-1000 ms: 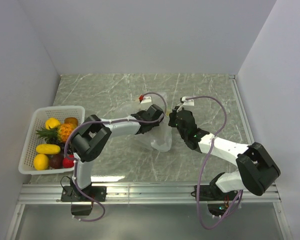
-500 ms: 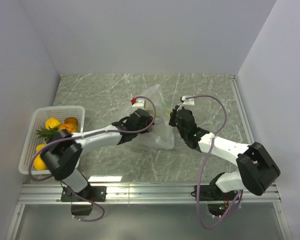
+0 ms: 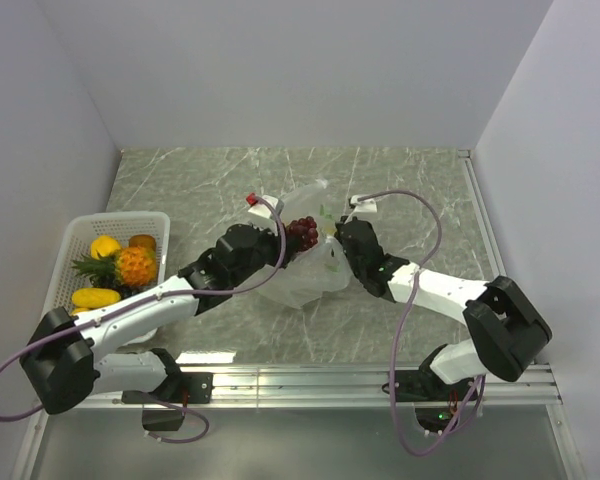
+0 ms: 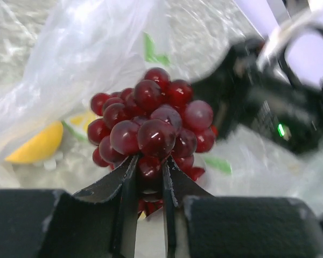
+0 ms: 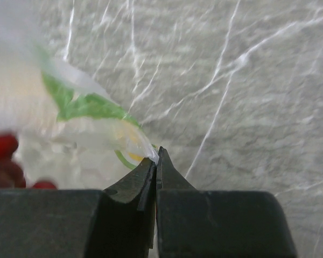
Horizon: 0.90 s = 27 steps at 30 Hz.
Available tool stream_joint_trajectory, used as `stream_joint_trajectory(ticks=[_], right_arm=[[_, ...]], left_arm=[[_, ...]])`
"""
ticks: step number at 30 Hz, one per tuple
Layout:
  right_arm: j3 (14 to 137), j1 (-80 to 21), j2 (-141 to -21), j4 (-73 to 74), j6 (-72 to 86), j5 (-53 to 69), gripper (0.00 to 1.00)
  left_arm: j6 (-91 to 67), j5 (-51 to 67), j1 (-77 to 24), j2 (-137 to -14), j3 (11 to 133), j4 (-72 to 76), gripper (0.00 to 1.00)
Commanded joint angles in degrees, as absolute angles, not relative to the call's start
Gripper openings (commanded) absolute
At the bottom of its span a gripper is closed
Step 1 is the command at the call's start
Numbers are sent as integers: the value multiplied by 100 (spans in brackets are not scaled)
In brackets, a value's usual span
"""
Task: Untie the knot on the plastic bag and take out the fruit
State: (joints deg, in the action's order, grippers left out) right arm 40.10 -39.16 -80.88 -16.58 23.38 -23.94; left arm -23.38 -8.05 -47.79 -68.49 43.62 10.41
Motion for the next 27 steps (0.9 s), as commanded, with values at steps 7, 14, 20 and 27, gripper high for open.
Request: stream_joint_trajectory(ticks=[7,14,20,27], right_arm=[[3517,-4210,-7375,-1915,2259,-2391,0],[3138,-4315,-7417,-2039,2478,-2373,0],[3568,-4289,-7760,-1732,2444,-2803,0],[3858,-4131,-7752,-1652,2242,-3094,0]], left_arm=[[-2741,-2347,-4606,-7725,5590,773,7],[-3463,-1698,-4465,-7725,5580,1520,8],[-3068,86,-4474,-7629,5704,1451,8],[-2339,1301,-4465,-7138,5397,703,8]])
